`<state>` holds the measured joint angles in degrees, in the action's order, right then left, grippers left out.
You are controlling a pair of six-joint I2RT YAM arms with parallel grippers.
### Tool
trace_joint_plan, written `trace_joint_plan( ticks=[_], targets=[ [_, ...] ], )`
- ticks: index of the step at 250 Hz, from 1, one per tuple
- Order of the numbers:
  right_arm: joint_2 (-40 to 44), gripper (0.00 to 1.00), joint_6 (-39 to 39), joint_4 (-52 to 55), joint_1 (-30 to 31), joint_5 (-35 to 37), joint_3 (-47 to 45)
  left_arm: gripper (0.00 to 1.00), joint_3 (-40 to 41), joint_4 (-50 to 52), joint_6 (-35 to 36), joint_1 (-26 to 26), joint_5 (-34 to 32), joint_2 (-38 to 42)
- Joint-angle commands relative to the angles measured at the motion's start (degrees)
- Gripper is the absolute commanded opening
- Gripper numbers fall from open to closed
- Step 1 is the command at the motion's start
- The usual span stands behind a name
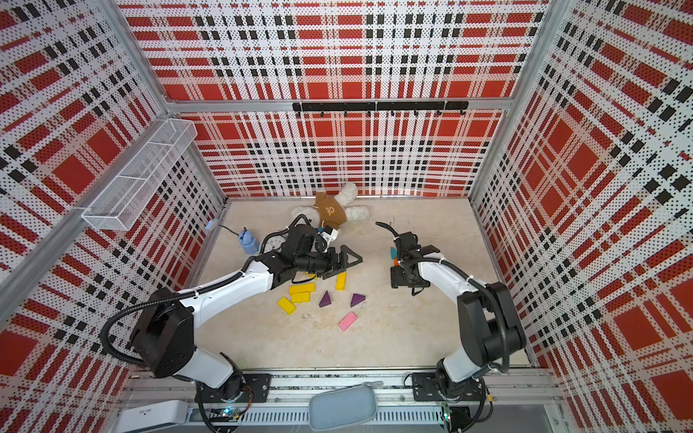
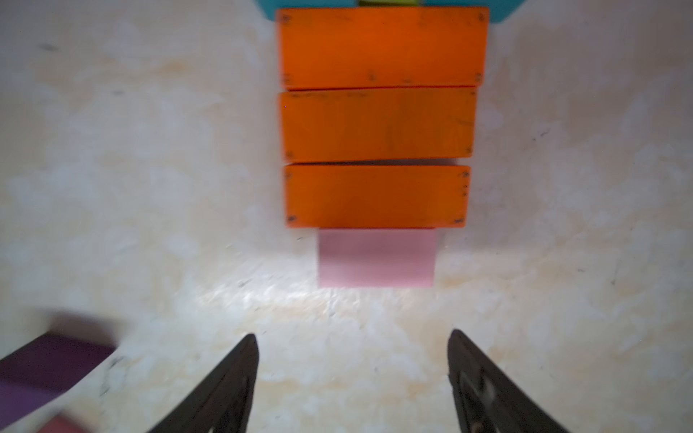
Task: Assemble a carrot with building blocks
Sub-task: Pick up the building block from the center of the board.
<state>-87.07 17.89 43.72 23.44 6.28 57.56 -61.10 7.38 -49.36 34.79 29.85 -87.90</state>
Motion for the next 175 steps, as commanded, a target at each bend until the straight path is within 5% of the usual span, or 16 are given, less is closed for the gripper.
trace_joint_plan(
  ticks=[1,64,175],
  targets=[
    [2.8,0.81,2.8,1.9,8.2,0.2,-1.2,1.0,0.5,3.4,-2.0,-6.7,-6.5,3.1],
    [-1.8,0.87,3.9,-0.5,24.8,-1.6,-0.1,0.99,2.4,3.9,-5.5,-21.8,-8.5,4.0],
    [-14.3,0.89,2.1,-3.6,31.7,-5.6,6.1,0.99,2.4,1.1,-6.9,-18.9,-3.7,1.1]
  ],
)
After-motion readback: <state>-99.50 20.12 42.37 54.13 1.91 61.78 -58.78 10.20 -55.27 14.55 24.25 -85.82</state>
